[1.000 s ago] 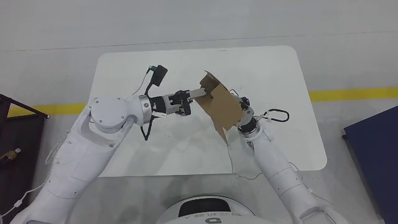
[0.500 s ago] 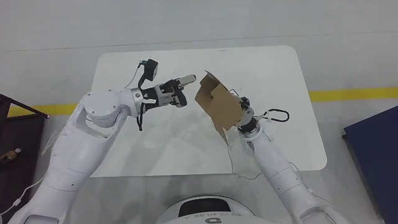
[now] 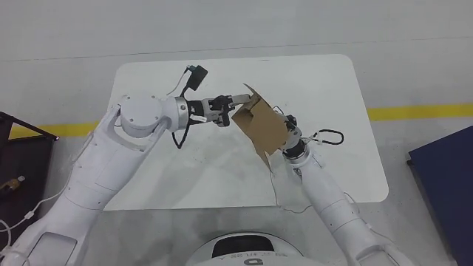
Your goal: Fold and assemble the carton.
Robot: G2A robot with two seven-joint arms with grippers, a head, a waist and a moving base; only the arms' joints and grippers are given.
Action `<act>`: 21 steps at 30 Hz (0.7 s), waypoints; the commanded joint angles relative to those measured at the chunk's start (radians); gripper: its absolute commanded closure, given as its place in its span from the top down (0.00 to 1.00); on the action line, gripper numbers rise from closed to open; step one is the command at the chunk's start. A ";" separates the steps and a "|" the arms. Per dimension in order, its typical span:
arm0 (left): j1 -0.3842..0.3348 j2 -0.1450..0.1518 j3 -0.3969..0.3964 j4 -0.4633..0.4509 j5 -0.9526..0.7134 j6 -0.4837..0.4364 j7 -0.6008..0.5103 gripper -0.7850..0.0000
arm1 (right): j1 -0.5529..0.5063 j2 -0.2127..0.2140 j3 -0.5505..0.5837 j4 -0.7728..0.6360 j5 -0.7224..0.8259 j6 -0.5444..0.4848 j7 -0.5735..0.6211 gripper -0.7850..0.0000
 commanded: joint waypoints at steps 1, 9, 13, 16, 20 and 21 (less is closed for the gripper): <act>-0.017 0.002 0.008 -0.012 0.034 0.025 -0.025 1.00 | 0.000 0.000 0.000 0.000 0.000 0.000 0.000 0.00; -0.069 0.005 0.043 -0.065 0.150 0.094 -0.084 1.00 | 0.000 0.000 0.000 0.000 0.000 0.000 0.000 0.00; -0.082 0.007 0.059 -0.087 0.209 0.142 -0.086 1.00 | 0.000 0.000 0.000 0.000 0.000 0.000 0.000 0.00; -0.089 0.006 0.069 -0.097 0.226 0.165 -0.089 1.00 | 0.000 0.000 0.000 0.000 0.000 0.000 0.000 0.00; -0.098 0.003 0.085 -0.096 0.237 0.179 -0.094 1.00 | 0.000 0.000 0.000 0.000 0.000 0.000 0.000 0.00; -0.100 0.003 0.087 -0.095 0.237 0.180 -0.095 1.00 | 0.000 0.000 0.000 0.000 0.000 0.000 0.000 0.00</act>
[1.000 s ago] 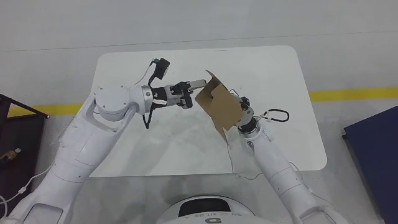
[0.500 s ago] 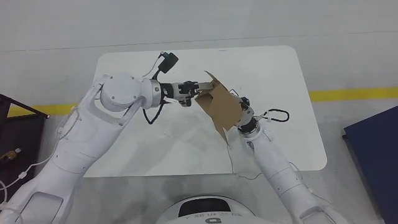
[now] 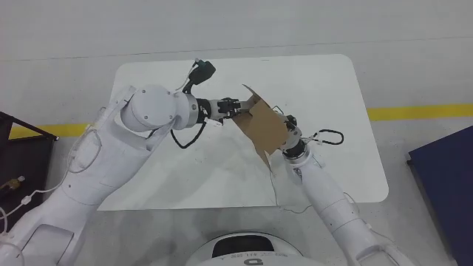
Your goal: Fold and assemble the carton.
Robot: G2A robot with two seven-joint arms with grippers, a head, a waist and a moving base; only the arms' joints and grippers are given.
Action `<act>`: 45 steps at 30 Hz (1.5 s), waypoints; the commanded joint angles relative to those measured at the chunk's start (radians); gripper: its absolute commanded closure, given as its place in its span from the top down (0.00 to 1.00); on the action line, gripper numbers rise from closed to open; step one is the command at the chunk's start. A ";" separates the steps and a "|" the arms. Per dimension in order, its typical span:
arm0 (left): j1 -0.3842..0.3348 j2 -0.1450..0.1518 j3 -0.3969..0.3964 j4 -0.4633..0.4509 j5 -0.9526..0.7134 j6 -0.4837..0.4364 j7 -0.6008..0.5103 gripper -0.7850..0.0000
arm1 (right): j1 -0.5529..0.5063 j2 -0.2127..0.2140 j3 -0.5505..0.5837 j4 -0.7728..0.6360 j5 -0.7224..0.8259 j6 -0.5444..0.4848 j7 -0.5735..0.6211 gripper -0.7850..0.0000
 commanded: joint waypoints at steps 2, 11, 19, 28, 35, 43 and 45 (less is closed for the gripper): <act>-0.005 -0.002 0.004 0.004 0.000 0.006 0.004 1.00 | 0.000 0.000 0.000 0.000 0.000 0.000 0.000 0.00; 0.013 0.000 -0.026 -0.014 -0.026 0.008 0.028 1.00 | 0.000 0.000 0.000 0.000 0.000 0.000 0.000 0.00; 0.066 0.015 -0.108 -0.082 -0.070 -0.022 0.040 1.00 | 0.000 0.000 0.000 0.000 0.000 0.000 0.000 0.00; 0.118 0.028 -0.172 -0.196 -0.088 -0.071 0.054 1.00 | 0.000 0.000 0.000 0.000 0.000 0.000 0.000 0.00; 0.122 0.029 -0.160 -0.203 -0.075 -0.090 0.054 1.00 | 0.000 0.000 0.000 0.000 0.000 0.000 0.000 0.00; 0.096 0.025 -0.115 -0.172 -0.023 -0.055 0.051 1.00 | 0.000 0.000 0.000 0.000 0.000 0.000 0.000 0.00; 0.090 0.024 -0.104 -0.158 -0.013 -0.048 0.053 1.00 | 0.000 0.000 0.000 0.000 0.000 0.000 0.000 0.00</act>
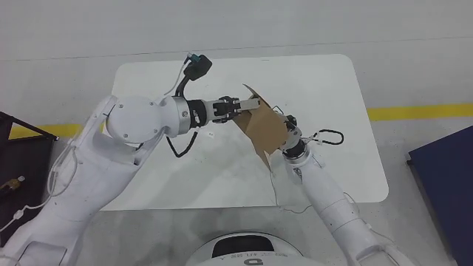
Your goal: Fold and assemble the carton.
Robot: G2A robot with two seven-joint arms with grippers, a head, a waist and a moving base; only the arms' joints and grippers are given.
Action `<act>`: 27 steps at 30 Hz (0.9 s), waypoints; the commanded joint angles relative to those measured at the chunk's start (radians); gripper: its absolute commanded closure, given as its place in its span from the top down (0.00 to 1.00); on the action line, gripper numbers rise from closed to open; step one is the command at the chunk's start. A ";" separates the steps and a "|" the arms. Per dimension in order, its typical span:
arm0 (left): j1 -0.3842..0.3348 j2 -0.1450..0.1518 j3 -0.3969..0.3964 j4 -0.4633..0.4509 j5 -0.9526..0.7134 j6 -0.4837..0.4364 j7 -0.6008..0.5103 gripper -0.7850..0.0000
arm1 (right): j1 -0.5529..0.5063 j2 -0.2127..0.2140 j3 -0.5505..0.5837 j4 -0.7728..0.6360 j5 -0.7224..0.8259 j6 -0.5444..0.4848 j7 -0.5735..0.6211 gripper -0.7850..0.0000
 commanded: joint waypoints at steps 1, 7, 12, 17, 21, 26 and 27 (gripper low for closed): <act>-0.005 -0.002 0.008 0.011 0.000 0.001 -0.001 1.00 | 0.000 0.000 0.000 0.000 0.000 0.000 0.000 0.00; -0.007 -0.005 0.022 0.024 -0.004 0.001 -0.001 1.00 | 0.000 0.000 0.000 0.000 0.000 0.000 0.000 0.00; -0.013 -0.009 0.054 0.031 0.009 0.010 -0.008 1.00 | 0.000 0.000 0.000 0.000 0.000 0.000 0.000 0.00; -0.022 -0.013 0.075 0.036 0.022 0.023 -0.004 1.00 | 0.000 0.000 0.000 0.000 0.000 0.000 0.000 0.00; -0.022 -0.015 0.074 0.022 0.015 0.027 -0.001 1.00 | 0.000 0.000 0.000 0.000 0.000 0.000 0.000 0.00; -0.006 -0.012 0.046 -0.004 -0.012 0.022 0.003 1.00 | 0.000 0.000 0.000 0.000 0.000 0.000 0.000 0.00; 0.000 -0.010 0.036 -0.009 -0.017 0.021 0.004 1.00 | 0.000 0.000 0.000 0.000 0.000 0.000 0.000 0.00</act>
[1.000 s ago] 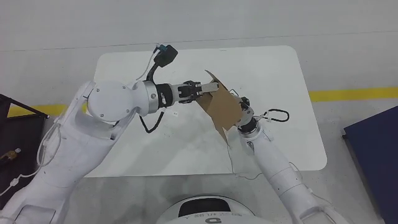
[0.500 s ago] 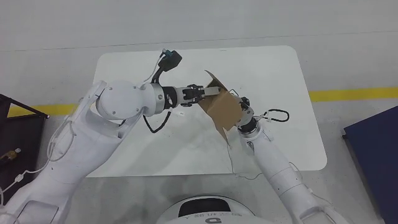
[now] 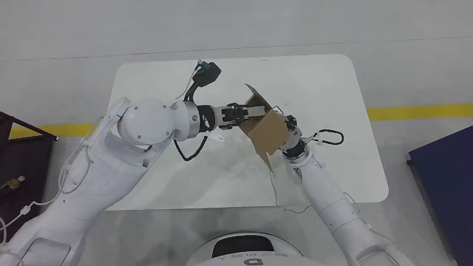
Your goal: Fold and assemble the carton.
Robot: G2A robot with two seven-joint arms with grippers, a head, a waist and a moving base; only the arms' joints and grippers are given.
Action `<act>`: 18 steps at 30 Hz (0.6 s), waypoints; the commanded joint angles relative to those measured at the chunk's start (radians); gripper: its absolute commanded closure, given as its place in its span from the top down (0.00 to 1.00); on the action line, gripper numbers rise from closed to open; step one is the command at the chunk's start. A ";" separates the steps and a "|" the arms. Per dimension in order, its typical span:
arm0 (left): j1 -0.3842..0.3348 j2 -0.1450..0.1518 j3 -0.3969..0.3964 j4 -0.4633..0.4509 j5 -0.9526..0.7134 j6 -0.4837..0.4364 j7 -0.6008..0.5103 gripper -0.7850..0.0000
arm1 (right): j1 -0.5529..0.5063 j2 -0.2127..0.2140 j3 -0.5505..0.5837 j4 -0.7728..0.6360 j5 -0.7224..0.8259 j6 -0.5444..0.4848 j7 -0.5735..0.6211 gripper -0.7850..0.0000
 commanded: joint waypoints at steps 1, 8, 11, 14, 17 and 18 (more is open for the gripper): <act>0.012 0.003 -0.019 -0.010 -0.009 -0.003 0.002 1.00 | 0.000 0.000 0.000 0.000 0.000 0.000 0.000 0.00; 0.034 0.013 -0.068 -0.039 -0.012 -0.002 0.008 1.00 | 0.000 0.000 0.000 0.000 0.000 0.000 0.000 0.00; 0.034 0.013 -0.068 -0.039 -0.012 -0.002 0.008 1.00 | 0.000 0.000 0.000 0.000 0.000 0.000 0.000 0.00; 0.045 0.010 -0.078 -0.048 -0.045 -0.027 0.029 1.00 | 0.000 0.000 0.000 0.000 0.000 0.000 0.000 0.00; 0.079 0.009 -0.149 -0.053 -0.157 -0.082 0.087 1.00 | 0.000 0.000 0.000 0.000 0.000 0.000 0.000 0.00; 0.088 0.009 -0.175 -0.060 -0.194 -0.093 0.094 1.00 | 0.000 0.000 0.000 0.000 0.000 0.000 0.000 0.00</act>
